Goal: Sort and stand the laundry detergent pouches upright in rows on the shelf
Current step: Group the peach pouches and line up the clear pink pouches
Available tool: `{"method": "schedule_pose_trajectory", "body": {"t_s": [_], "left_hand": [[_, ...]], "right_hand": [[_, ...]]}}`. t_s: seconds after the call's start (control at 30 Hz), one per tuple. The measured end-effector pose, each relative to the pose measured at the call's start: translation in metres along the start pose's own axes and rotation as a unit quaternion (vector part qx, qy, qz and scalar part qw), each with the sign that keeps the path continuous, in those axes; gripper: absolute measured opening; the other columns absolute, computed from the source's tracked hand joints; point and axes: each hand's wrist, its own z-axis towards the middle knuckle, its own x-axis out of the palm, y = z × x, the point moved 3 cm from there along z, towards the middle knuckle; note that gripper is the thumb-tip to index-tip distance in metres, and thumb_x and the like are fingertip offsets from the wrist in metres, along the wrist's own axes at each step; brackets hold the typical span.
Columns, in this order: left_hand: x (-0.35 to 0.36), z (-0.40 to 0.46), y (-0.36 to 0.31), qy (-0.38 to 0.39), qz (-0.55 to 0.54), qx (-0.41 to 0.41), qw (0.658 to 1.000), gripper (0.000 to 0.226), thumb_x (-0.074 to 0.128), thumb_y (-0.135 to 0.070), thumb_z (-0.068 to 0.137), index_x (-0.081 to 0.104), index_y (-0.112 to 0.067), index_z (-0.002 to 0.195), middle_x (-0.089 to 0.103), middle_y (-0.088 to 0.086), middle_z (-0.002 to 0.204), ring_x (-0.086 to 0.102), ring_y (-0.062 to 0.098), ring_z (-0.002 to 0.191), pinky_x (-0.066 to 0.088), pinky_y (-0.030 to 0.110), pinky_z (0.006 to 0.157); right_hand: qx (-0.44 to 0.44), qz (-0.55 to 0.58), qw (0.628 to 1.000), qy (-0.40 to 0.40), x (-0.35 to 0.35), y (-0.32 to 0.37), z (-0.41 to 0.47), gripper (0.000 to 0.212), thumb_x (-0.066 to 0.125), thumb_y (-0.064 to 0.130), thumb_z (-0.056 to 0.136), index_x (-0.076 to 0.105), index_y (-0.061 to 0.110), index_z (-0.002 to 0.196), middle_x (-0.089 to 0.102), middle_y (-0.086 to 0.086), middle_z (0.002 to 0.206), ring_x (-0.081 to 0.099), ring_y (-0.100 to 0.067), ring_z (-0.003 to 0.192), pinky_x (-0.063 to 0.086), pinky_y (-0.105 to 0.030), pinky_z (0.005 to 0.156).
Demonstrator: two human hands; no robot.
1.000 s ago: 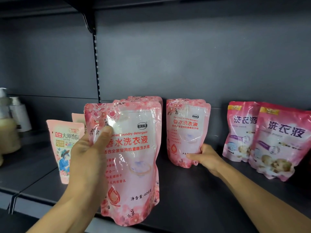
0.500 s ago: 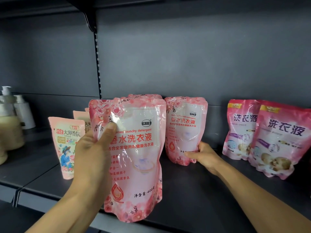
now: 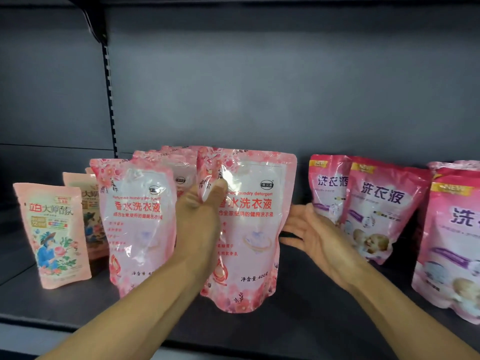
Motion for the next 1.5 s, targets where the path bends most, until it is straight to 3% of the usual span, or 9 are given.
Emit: {"method": "schedule_pose_trajectory", "body": {"t_s": [0.1, 0.2, 0.33, 0.43, 0.6, 0.73, 0.87, 1.03, 1.5], "left_hand": [[0.007, 0.02, 0.02, 0.005, -0.01, -0.02, 1.0, 0.021, 0.054, -0.014, 0.094, 0.059, -0.011, 0.074, 0.066, -0.005, 0.054, 0.062, 0.009, 0.047, 0.048, 0.02, 0.046], [0.009, 0.036, 0.033, 0.004, -0.002, -0.021, 1.0, 0.032, 0.055, -0.012, 0.094, 0.054, -0.018, 0.062, 0.061, -0.007, 0.047, 0.059, 0.006, 0.042, 0.046, 0.019, 0.044], [0.003, 0.046, 0.046, -0.007, 0.001, -0.029, 1.0, 0.026, 0.058, -0.015, 0.092, 0.058, -0.019, 0.066, 0.067, -0.005, 0.057, 0.065, 0.01, 0.052, 0.051, 0.024, 0.05], [-0.005, 0.048, 0.051, -0.011, 0.007, -0.038, 0.999, 0.019, 0.058, -0.017, 0.092, 0.063, -0.018, 0.073, 0.072, -0.003, 0.065, 0.069, 0.013, 0.059, 0.054, 0.025, 0.052], [-0.013, 0.052, 0.053, -0.034, 0.024, -0.046, 0.998, 0.015, 0.061, -0.021, 0.088, 0.067, -0.021, 0.075, 0.075, 0.001, 0.076, 0.072, 0.022, 0.074, 0.056, 0.042, 0.075], [-0.013, 0.053, 0.053, -0.055, 0.038, -0.04, 0.997, 0.021, 0.062, -0.022, 0.088, 0.07, -0.027, 0.069, 0.075, -0.002, 0.077, 0.071, 0.022, 0.078, 0.055, 0.047, 0.082], [-0.013, 0.054, 0.052, -0.056, 0.039, -0.03, 0.997, 0.03, 0.061, -0.019, 0.088, 0.072, -0.032, 0.063, 0.075, -0.003, 0.076, 0.072, 0.019, 0.075, 0.055, 0.047, 0.082], [-0.016, 0.055, 0.054, -0.048, 0.034, -0.027, 0.998, 0.025, 0.061, -0.018, 0.088, 0.072, -0.028, 0.068, 0.075, -0.001, 0.081, 0.072, 0.024, 0.082, 0.053, 0.051, 0.086], [-0.016, 0.055, 0.056, -0.046, 0.046, -0.004, 0.998, 0.021, 0.059, -0.019, 0.09, 0.072, -0.029, 0.076, 0.075, -0.003, 0.085, 0.072, 0.02, 0.082, 0.054, 0.048, 0.085]], "right_hand": [[0.023, -0.125, 0.99, 0.053, 0.007, -0.005, -0.006, 0.04, 0.069, 0.03, 0.083, 0.055, 0.022, 0.12, 0.065, 0.008, 0.119, 0.059, -0.004, 0.112, 0.049, -0.023, 0.09], [0.053, -0.178, 0.982, 0.03, 0.01, -0.015, 0.002, 0.057, 0.074, 0.003, 0.075, 0.049, 0.028, 0.12, 0.065, 0.012, 0.114, 0.061, 0.002, 0.105, 0.051, -0.016, 0.083], [0.038, -0.217, 0.975, 0.008, 0.008, -0.028, 0.014, 0.056, 0.068, -0.005, 0.076, 0.05, 0.027, 0.12, 0.065, 0.009, 0.113, 0.062, -0.001, 0.103, 0.051, -0.021, 0.09], [0.025, -0.237, 0.969, -0.061, -0.007, -0.027, 0.022, 0.052, 0.049, -0.016, 0.079, 0.056, 0.024, 0.112, 0.066, 0.006, 0.108, 0.063, -0.001, 0.098, 0.049, -0.011, 0.079], [-0.023, -0.207, 0.954, -0.215, -0.029, -0.017, 0.051, 0.022, 0.063, 0.007, 0.087, 0.062, 0.019, 0.105, 0.067, 0.008, 0.1, 0.062, 0.001, 0.092, 0.046, -0.006, 0.068], [0.012, -0.225, 0.955, -0.194, -0.023, -0.032, 0.077, 0.017, 0.069, 0.011, 0.083, 0.069, 0.013, 0.099, 0.071, 0.004, 0.097, 0.065, -0.006, 0.088, 0.052, -0.018, 0.08], [0.055, -0.241, 0.955, -0.165, -0.016, -0.052, 0.092, 0.011, 0.068, 0.012, 0.083, 0.072, 0.012, 0.093, 0.074, -0.002, 0.091, 0.069, -0.014, 0.082, 0.054, -0.023, 0.07], [0.034, -0.221, 0.953, -0.206, -0.013, -0.059, 0.101, 0.017, 0.055, 0.003, 0.089, 0.069, 0.007, 0.081, 0.073, -0.01, 0.085, 0.069, -0.027, 0.081, 0.058, -0.043, 0.077], [0.013, -0.232, 0.95, -0.207, -0.017, -0.061, 0.101, 0.016, 0.057, 0.008, 0.091, 0.067, 0.003, 0.08, 0.071, -0.011, 0.082, 0.068, -0.03, 0.081, 0.058, -0.046, 0.076]]}}
